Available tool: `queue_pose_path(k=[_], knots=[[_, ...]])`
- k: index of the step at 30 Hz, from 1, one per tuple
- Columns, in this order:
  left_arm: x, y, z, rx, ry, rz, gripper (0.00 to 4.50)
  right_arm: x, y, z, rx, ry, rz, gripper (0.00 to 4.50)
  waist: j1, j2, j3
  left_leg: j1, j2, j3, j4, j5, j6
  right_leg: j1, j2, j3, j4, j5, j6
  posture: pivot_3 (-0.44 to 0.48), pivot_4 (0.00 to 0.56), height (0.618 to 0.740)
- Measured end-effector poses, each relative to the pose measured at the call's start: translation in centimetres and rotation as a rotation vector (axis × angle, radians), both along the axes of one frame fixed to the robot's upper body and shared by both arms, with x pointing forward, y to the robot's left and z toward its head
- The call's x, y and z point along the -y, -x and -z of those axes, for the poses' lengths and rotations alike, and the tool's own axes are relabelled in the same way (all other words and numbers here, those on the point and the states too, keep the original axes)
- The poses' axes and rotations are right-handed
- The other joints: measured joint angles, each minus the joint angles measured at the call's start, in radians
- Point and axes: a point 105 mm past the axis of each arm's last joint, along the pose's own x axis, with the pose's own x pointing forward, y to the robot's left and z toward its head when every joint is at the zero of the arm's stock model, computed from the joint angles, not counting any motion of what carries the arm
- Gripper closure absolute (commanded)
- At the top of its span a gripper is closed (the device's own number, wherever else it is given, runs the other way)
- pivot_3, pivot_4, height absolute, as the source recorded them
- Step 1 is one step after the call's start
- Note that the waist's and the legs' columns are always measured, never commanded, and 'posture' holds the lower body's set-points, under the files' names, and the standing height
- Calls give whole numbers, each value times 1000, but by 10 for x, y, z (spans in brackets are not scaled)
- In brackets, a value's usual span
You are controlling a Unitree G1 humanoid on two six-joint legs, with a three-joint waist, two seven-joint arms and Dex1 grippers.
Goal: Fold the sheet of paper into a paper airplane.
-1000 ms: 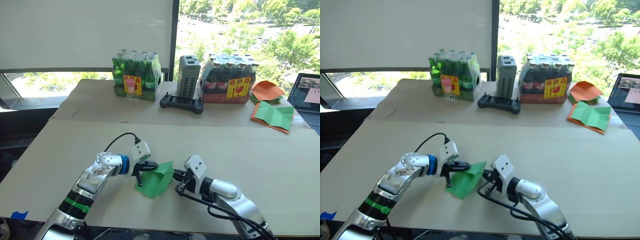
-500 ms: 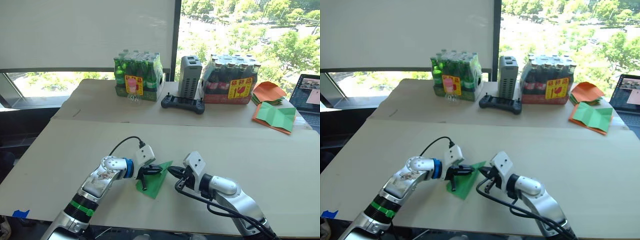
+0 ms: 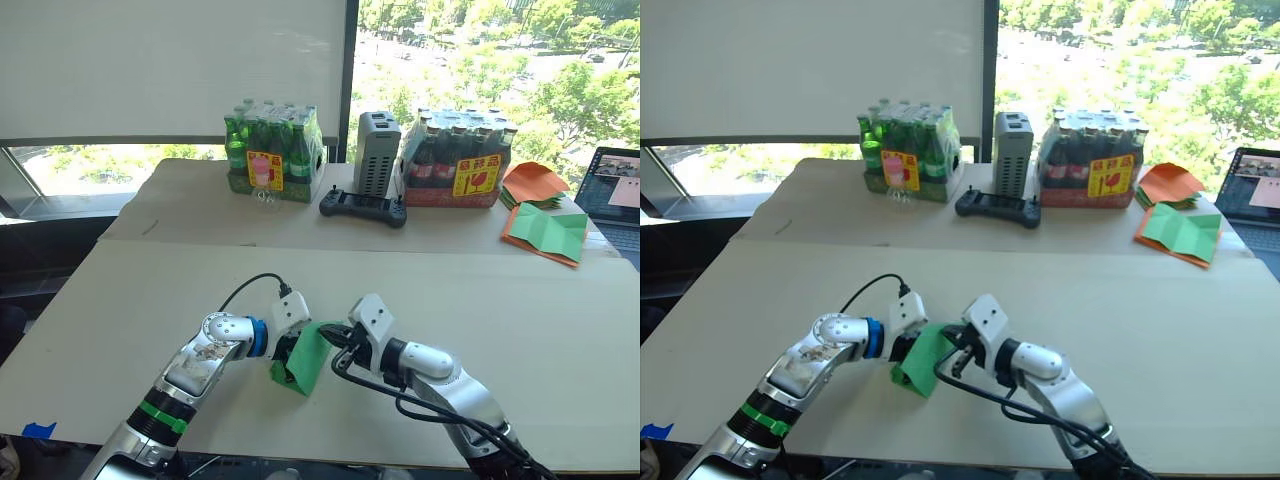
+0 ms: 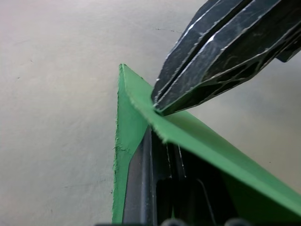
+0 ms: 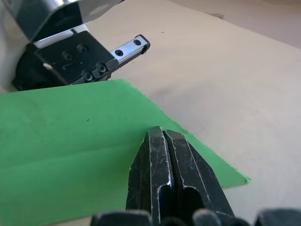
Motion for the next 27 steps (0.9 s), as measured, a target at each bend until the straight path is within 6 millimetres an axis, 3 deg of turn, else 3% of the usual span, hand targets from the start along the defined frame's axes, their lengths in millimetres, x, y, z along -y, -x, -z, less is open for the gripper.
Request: queue_pose_path(k=[9, 19, 27], knots=[[-4, -1, -1, -1, -8, -9, 4413, -1, -2, 6, 8, 57, -4, 4500, -7, 0, 0, 1, 0, 0, 0, 0, 0, 0, 0, 0, 1, 0, 0, 0, 150, 675], [-30, -6, -6, -22, -15, -109, 4413, 1, -4, 18, -26, 86, 1, 4500, -17, 0, 0, 0, 0, 0, 0, 0, -1, -1, 1, 0, 2, 0, 0, 0, 150, 675], [-47, -11, -27, 5, 28, -172, 4413, -2, -4, 22, -31, 104, -11, 4500, -17, 0, 0, 0, 0, 0, 0, 1, -1, -2, 1, 0, 2, 0, 0, 0, 150, 675]])
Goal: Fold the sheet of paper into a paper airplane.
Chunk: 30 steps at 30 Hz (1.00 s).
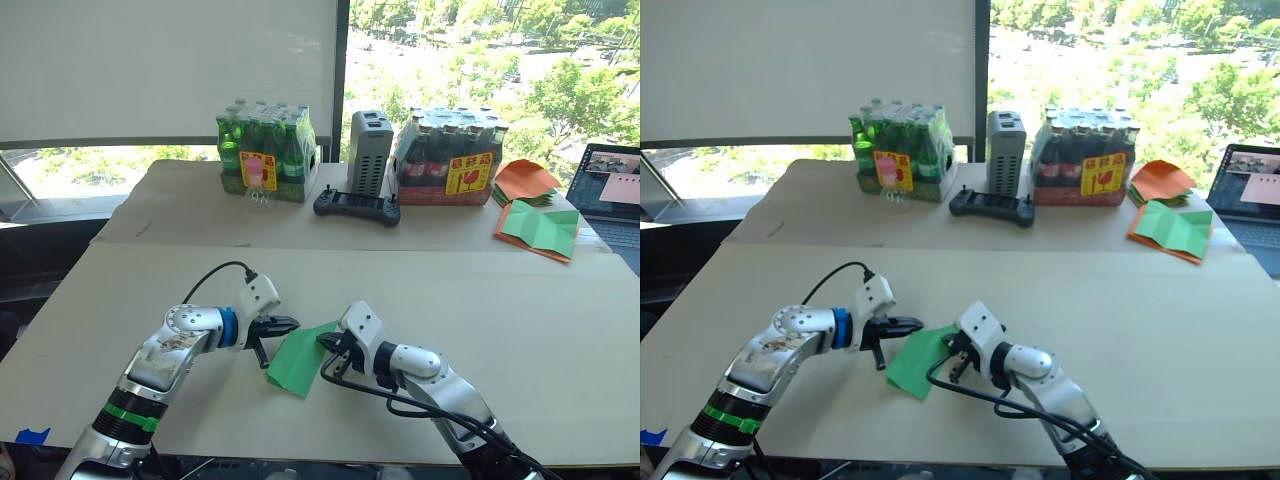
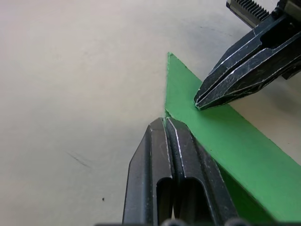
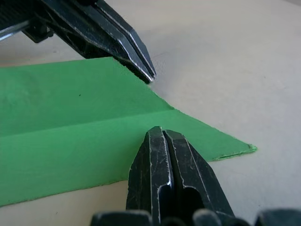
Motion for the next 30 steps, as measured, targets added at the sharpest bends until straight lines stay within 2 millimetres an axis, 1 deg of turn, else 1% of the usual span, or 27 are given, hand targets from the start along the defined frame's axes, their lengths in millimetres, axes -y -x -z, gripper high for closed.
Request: queue_pose_path(k=[3, 5, 9, 12, 14, 17, 22, 24, 27, 28, 30], knots=[[-11, -6, -6, 13, 5, -38, 4413, 0, 0, 0, 0, 1, 0, 4500, 1, 0, 0, 0, 0, 0, 0, 0, 0, 0, 0, 0, 0, 0, 0, 0, 150, 675], [-11, -5, -6, 10, 10, -31, 4413, 0, 0, 0, 0, 1, -1, 4500, 1, 0, 0, 0, 0, 0, 0, 0, 0, 0, 0, 0, 0, 0, 0, 0, 150, 675], [-4, 0, -2, -13, 22, 9, 4413, 0, 0, 0, 0, 2, -3, 4500, 1, 0, 0, 0, 0, 0, 0, 0, 0, 0, 0, 0, 0, 0, 0, 0, 150, 675], [12, 9, 11, -63, 58, 55, 4413, 0, 0, 0, 2, 5, -3, 4500, 1, 0, 0, 0, 0, 0, 0, 0, 0, 0, 0, 0, 0, 0, 0, 0, 150, 675], [18, 12, 14, -76, 64, 75, 4413, 0, 0, 0, 2, 6, -2, 4500, 1, 0, 0, -1, 0, 0, 1, 0, 0, 0, 0, 0, 0, 0, 0, 0, 150, 675], [20, 11, 11, -64, 66, 80, 4413, 1, -1, 0, 3, 10, -1, 4500, 1, 0, 0, 0, 0, 0, 1, 0, 0, 0, 0, 0, 0, 0, 0, 0, 150, 675], [19, 11, 13, -56, 50, 84, 4413, 1, -1, 0, 4, 11, -1, 4500, 1, 0, 0, 0, 0, 0, 1, 0, 0, 0, 0, 0, 0, 0, 0, 0, 150, 675], [13, 6, 9, -47, 39, 72, 4413, 1, -1, 0, 5, 11, 0, 4500, 1, 0, 0, -1, 0, 0, 1, 0, 0, 0, 0, 0, 0, 0, 0, 0, 150, 675], [3, -2, -11, 9, 49, 53, 4413, 2, 0, 0, 4, 12, 0, 4500, 1, 0, 0, 0, 0, 0, 1, 0, 0, 0, 0, 0, 0, 0, 0, 0, 150, 675], [4, -1, -16, 20, 57, 63, 4413, 2, 0, 0, 4, 12, 0, 4500, 1, 0, 0, 0, 0, 0, 1, 0, 0, 0, 0, 0, 0, 0, 0, 0, 150, 675], [8, 5, -14, 11, 66, 88, 4413, 1, 0, 0, 4, 11, 0, 4500, 0, 0, 0, 0, 0, 0, 1, 0, 0, 0, 0, 0, 0, 0, 0, 0, 150, 675]])
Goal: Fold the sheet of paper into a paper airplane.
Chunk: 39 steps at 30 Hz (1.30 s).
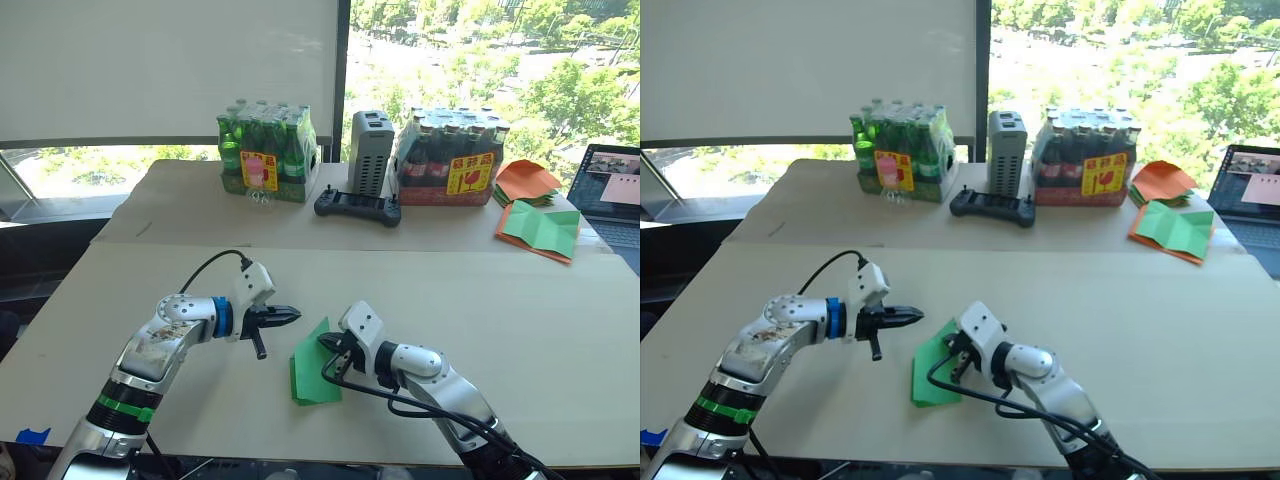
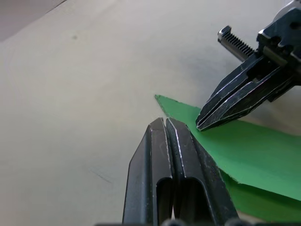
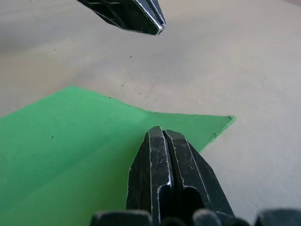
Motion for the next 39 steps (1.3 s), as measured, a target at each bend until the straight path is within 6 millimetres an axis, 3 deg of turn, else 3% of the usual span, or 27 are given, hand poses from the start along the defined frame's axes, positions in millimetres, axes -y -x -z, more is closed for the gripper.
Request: queue_pose_path(k=[5, 12, 19, 39], knots=[[11, 13, 18, -73, 30, 27, 4413, 0, 0, 0, -1, 1, 0, 4500, 1, 0, 0, 0, 0, 0, 1, 0, 0, 0, 0, 0, 0, 0, 0, 0, 150, 675], [11, 21, 43, -99, -30, 26, 4413, 1, 0, 0, -5, 5, 1, 4500, 1, 0, 0, 0, 0, 0, 1, 0, 0, 0, 0, 0, 0, 0, 0, 0, 150, 675], [14, 21, 45, -37, -66, 62, 4413, 3, -2, -3, -2, 33, -12, 4500, 3, 0, 0, 1, 0, 0, 1, 0, 0, 1, 0, 0, 0, 0, 0, 0, 150, 675], [14, 21, 46, -12, -90, 62, 4413, 7, -38, -3, 23, 56, 58, 4500, 2, 1, -2, 3, 0, 0, 1, 0, 0, 2, 0, 0, 1, 0, 0, 0, 150, 675]])
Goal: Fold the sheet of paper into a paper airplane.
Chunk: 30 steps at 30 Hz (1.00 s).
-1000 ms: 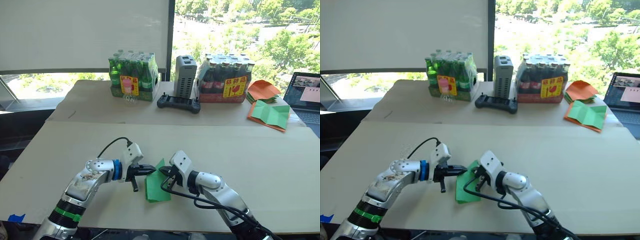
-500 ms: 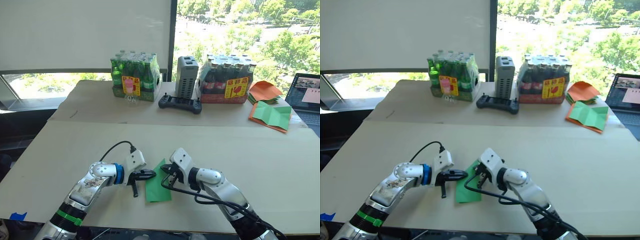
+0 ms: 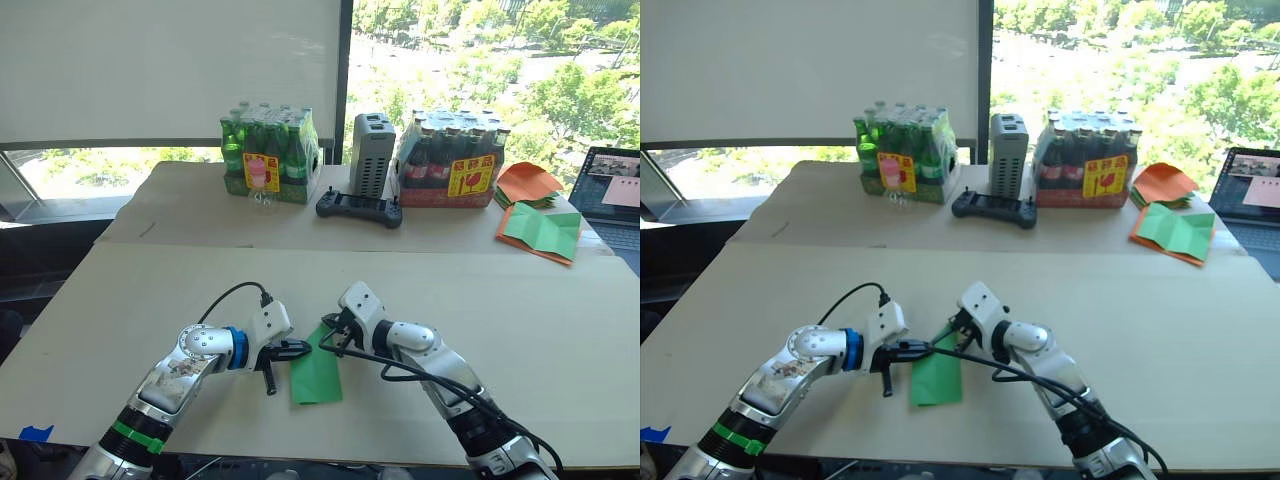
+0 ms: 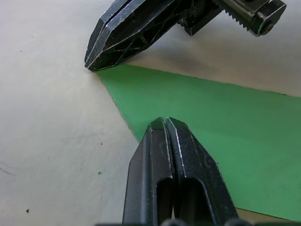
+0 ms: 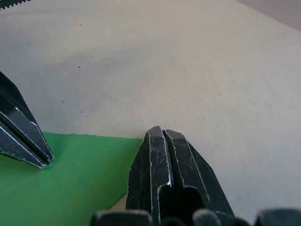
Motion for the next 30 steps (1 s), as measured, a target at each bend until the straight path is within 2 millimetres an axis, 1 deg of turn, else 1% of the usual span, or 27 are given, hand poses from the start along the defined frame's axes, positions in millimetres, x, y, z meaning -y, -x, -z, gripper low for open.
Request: queue_pose_path(k=[4, 11, 18, 30], knots=[[0, 0, 0, 2, 0, -1, 4413, 1, 3, 1, -2, -2, -7, 4500, 0, 0, 0, 0, 0, 0, 0, 0, 0, 0, 0, 0, 0, 0, 0, 0, 150, 675], [-1, -1, 1, -1, -6, -6, 4413, 3, 24, 8, -15, -11, -41, 4500, 1, 2, -4, 1, 0, 0, -1, 0, 0, 0, 0, 0, 0, 0, 0, 0, 150, 675], [-2, -1, 2, -3, -14, -6, 4413, 3, 41, 11, -33, 2, -75, 4500, 1, 2, -6, 4, 0, 0, -2, -1, 1, 1, 0, 0, -2, 0, 0, 0, 150, 675], [0, -1, 2, -4, -19, 6, 4413, 8, 68, 18, -114, 26, -171, 4500, 5, 2, -6, 5, 0, 0, -3, -2, 3, 2, 0, 0, -4, 0, 0, 0, 150, 675]])
